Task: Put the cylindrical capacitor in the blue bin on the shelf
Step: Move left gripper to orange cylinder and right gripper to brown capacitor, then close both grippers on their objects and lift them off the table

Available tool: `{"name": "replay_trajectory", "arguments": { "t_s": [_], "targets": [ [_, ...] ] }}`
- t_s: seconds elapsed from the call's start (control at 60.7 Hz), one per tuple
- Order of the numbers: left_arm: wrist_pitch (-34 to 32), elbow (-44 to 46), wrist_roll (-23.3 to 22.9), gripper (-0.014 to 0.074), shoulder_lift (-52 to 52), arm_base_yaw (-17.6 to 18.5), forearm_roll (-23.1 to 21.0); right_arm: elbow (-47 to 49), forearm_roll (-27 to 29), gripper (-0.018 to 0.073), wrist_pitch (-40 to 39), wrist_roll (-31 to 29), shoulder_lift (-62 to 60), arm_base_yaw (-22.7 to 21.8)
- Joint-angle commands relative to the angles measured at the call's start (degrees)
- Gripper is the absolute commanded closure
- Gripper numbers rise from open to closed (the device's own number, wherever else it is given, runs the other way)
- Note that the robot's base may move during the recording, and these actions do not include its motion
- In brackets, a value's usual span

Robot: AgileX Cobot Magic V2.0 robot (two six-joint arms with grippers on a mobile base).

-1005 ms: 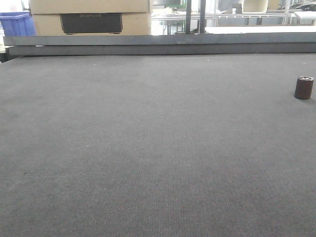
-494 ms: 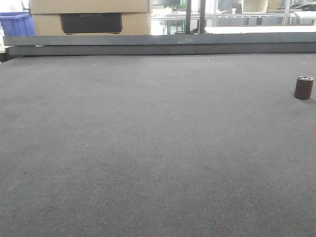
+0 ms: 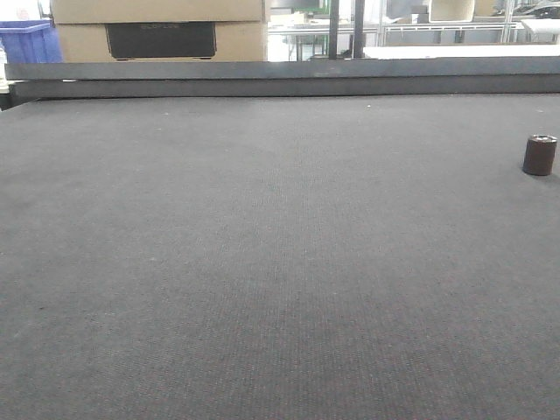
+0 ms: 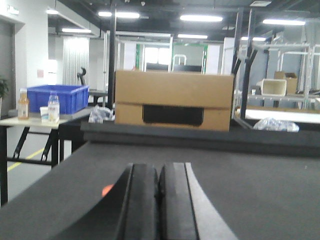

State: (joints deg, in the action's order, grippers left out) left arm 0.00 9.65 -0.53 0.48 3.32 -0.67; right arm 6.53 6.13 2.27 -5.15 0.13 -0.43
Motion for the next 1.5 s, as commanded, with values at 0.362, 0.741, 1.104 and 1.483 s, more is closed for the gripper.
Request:
{"name": "replay_trajectory", "arguments": {
  "t_s": [0.362, 0.741, 1.104, 1.483],
  "targets": [
    [19.1, 26.3, -0.2, 0.0195, 17.9, 0.3, -0.1, 28.4, 0.3, 0.0656, 13.3, -0.1, 17.1, -0.1],
    [18.2, 27.0, -0.2, 0.0099, 23.3, 2.8, 0.0, 29.8, 0.3, -0.001, 12.1, -0.1, 35.7, -0.1],
    [18.3, 26.7, -0.2, 0.0099, 23.4, 4.5, 1.1, 17.8, 0.3, -0.001, -14.7, -0.1, 54.9, -0.1],
    [18.3, 26.7, -0.2, 0.0099, 23.5, 5.0, 1.1, 19.0, 0.9, -0.001, -55.1, -0.1, 87.5, -0.2]
  ]
}}
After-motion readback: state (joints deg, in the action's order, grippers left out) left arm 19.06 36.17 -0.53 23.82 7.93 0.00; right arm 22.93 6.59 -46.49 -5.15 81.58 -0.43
